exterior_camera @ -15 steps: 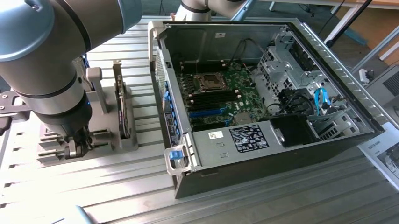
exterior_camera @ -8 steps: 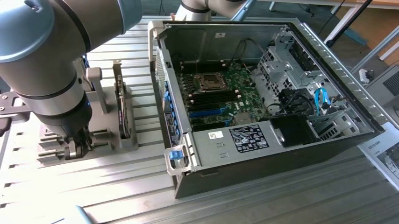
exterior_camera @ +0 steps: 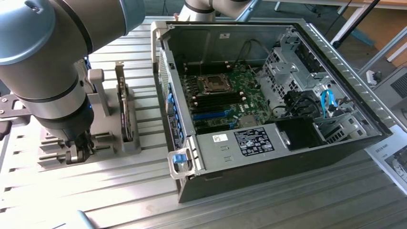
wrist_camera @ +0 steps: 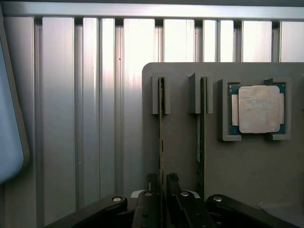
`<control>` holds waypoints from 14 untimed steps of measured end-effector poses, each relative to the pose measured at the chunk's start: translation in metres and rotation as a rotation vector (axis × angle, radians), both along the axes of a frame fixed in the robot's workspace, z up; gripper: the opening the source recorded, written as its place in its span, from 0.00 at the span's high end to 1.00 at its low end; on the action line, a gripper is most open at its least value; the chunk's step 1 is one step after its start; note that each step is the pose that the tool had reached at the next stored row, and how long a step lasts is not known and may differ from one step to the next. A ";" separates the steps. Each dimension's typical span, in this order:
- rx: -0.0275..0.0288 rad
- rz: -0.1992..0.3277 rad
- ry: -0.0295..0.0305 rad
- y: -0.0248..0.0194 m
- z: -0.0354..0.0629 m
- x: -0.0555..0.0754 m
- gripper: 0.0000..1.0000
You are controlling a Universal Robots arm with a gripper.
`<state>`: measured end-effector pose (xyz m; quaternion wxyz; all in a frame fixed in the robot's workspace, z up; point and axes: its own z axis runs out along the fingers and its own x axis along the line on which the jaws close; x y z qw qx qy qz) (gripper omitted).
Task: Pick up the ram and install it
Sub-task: 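Pick up the ram and move it above insertion slot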
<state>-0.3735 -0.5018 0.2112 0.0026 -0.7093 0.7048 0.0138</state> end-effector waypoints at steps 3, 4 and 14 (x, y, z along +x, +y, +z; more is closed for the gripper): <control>0.0000 0.000 0.0000 0.0000 0.0000 0.000 0.78; 0.0000 0.000 0.0000 0.0000 0.0000 0.000 0.78; -0.0001 0.000 0.0000 0.0000 0.0000 0.000 0.88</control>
